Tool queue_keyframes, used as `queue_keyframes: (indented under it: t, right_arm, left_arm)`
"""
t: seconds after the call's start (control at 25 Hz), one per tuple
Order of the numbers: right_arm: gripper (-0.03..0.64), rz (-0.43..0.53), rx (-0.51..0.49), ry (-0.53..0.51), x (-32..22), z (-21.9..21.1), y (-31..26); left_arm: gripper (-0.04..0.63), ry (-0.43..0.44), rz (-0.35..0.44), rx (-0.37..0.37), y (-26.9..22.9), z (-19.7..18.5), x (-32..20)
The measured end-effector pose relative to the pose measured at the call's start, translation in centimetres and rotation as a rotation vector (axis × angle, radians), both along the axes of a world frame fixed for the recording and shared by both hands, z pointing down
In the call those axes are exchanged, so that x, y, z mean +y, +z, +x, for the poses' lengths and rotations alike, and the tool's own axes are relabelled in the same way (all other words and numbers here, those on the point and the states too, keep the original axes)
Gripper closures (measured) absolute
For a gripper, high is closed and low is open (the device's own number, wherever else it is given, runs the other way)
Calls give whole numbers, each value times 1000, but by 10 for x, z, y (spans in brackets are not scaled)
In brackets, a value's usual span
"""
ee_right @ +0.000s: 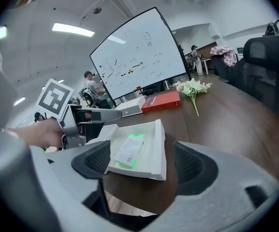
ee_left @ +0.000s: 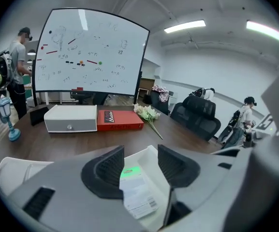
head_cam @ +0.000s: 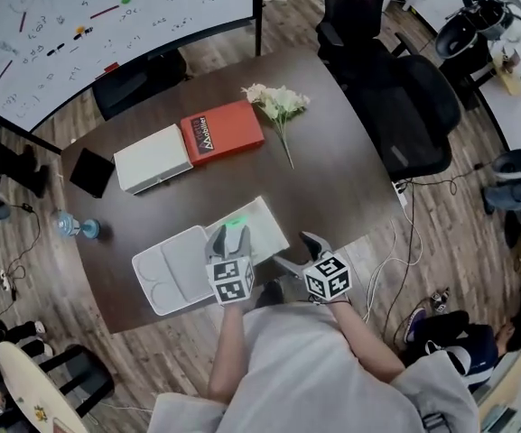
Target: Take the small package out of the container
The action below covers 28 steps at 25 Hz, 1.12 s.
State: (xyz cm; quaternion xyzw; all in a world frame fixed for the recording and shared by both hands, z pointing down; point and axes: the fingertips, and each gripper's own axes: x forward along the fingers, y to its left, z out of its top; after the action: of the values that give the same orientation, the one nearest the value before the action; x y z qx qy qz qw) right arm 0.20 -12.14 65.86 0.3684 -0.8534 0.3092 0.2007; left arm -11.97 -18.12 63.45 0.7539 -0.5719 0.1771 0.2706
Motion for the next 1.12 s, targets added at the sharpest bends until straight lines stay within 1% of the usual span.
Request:
queue_keyframes:
  t: [0.16, 0.28, 0.48, 0.64, 0.8, 0.96, 1.04, 1.12]
  right_arm:
    - [215, -10, -4, -50, -3, -2, 1]
    - [224, -15, -5, -79, -6, -8, 5]
    - [225, 8, -13, -165, -26, -24, -1]
    - [236, 44, -13, -269, -36, -38, -6]
    - [238, 46, -31, -388, -46, -41, -14]
    - [238, 50, -37, -470, -57, -28, -21]
    - [238, 43, -44, -497, -65, -20, -22]
    - [239, 28, -61, -516, -71, -13, -22]
  left_arm:
    - [385, -10, -3, 2, 4, 6, -7]
    - [385, -23, 19, 3, -1, 2, -6]
    - [385, -94, 36, -6, -11, -14, -5]
    - [385, -187, 31, -18, -12, -29, -2]
    - [385, -289, -32, -15, -7, -40, -2]
    - [377, -371, -98, -13, 5, -39, 4]
    - [370, -399, -132, -16, 13, -36, 5]
    - [366, -407, -173, -28, 23, -32, 6]
